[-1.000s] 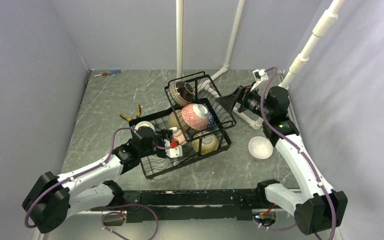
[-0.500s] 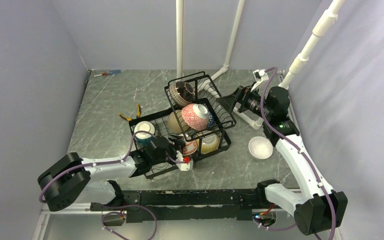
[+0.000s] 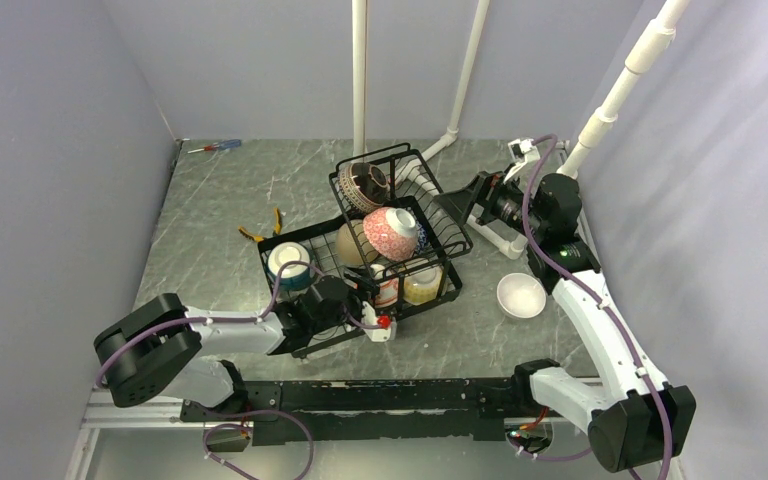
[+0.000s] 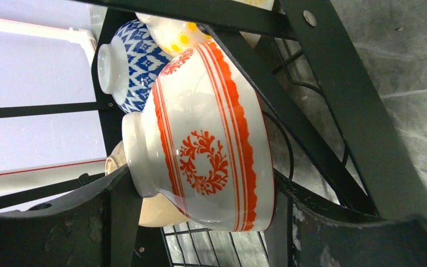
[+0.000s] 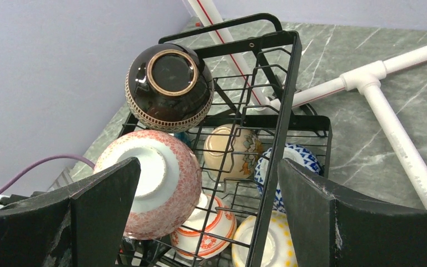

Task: Load the bowls into the dish rack
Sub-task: Turn the bowl upside down on the dish rack.

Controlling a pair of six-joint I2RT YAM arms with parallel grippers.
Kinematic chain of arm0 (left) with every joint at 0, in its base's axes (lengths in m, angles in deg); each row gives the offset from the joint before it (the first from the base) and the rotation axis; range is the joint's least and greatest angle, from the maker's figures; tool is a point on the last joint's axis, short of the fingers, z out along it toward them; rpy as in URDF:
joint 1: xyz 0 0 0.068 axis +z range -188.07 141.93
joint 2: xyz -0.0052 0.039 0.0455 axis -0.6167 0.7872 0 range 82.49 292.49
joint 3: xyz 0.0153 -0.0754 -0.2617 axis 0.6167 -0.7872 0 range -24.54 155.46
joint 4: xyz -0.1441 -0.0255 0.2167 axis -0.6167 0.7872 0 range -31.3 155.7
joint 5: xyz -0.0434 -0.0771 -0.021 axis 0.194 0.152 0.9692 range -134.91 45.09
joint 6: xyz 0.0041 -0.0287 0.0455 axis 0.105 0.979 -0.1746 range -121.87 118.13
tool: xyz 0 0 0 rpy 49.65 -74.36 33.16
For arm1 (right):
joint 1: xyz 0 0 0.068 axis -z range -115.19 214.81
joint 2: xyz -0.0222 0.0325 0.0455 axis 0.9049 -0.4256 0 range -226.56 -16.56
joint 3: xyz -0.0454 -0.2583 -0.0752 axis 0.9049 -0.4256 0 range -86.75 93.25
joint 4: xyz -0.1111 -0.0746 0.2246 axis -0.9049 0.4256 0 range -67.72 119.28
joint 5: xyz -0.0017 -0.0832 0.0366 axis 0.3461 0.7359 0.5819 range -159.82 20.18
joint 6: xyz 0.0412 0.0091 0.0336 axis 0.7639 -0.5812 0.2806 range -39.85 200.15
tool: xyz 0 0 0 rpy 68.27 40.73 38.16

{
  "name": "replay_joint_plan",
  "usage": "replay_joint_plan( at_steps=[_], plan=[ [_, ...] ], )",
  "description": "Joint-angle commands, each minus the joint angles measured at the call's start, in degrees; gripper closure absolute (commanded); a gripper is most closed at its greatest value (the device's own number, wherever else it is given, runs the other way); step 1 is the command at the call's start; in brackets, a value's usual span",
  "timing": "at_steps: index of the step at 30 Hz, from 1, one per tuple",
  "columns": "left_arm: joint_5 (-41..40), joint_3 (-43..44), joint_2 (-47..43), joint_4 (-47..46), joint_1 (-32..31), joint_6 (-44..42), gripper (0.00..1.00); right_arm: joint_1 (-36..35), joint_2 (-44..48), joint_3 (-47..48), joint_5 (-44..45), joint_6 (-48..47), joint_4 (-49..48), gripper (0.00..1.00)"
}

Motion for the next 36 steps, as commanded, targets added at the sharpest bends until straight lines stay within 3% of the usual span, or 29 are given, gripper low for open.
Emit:
replay_joint_plan(
  at_steps=[1, 5, 9, 25, 36],
  plan=[
    [-4.08, 1.54, -0.46, 0.49, -0.30, -1.05, 0.36, 0.20, 1.24, -0.15, 0.60, -1.01, -0.89, 0.02],
    [-3.75, -0.01, -2.46, -0.47, -0.30, -1.64, 0.15, 0.21, 1.31, -0.10, 0.65, -1.12, -0.89, 0.02],
    [-4.70, -0.95, -5.20, 1.25, -0.23, -2.09, 0.07, 0.21, 1.65, 0.08, 0.84, -1.49, 0.94, 0.02],
    [-0.15, 4.98, -20.27, 30.48, -0.39, 7.50, 0.06, 0.30, 2.08, 0.06, 1.30, -0.30, 1.32, 0.02],
    [-5.93, 9.22, -26.25, 44.01, -0.41, 20.25, 0.06, 0.31, 1.94, -0.19, 1.41, -0.09, 1.25, 0.02]
  ],
)
